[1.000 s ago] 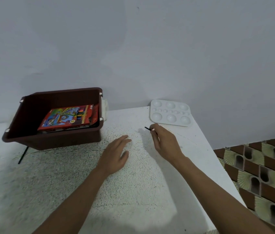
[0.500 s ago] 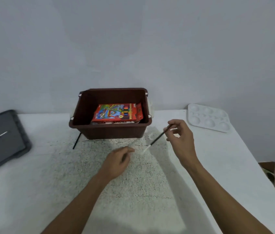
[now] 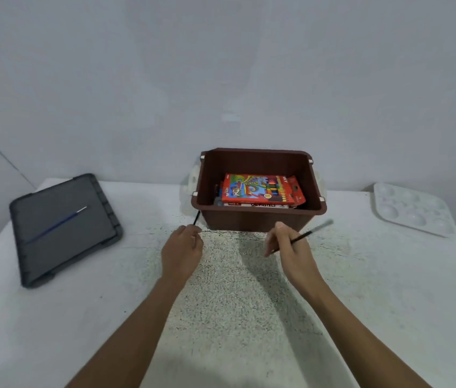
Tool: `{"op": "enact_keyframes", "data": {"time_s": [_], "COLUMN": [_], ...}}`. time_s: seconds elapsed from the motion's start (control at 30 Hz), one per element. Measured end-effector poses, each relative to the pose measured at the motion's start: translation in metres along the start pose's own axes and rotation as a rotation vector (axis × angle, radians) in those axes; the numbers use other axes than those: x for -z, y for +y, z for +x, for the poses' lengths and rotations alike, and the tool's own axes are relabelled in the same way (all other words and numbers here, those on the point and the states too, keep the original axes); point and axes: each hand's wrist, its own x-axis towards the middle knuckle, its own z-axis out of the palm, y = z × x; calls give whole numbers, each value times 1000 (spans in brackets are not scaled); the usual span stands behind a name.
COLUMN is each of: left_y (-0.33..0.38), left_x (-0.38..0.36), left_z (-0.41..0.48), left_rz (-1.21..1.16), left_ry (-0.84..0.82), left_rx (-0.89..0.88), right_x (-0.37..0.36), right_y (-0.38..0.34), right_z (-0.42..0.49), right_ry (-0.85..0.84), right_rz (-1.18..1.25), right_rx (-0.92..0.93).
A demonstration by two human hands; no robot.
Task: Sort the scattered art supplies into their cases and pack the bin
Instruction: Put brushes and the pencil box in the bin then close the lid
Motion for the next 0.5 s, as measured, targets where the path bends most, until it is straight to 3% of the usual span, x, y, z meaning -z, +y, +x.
{"op": "enact_keyframes", "data": {"time_s": [0.1,0.27,0.5], "left_y": [-4,-3,1], "left_x": [3,5,7], "left_z": [9,21,22], "left_rz": [55,156,298], "left_ry": [16,-37,-119], "left_rx": [-24,0,86], "right_x": [-18,-46,-58], "right_y": [-3,3,5], "right_z": [-4,-12,-22], "right_ry": [-42,-99,-99], "right_rz": [10,72,33], "right_rx": [5,-150,-160]}}
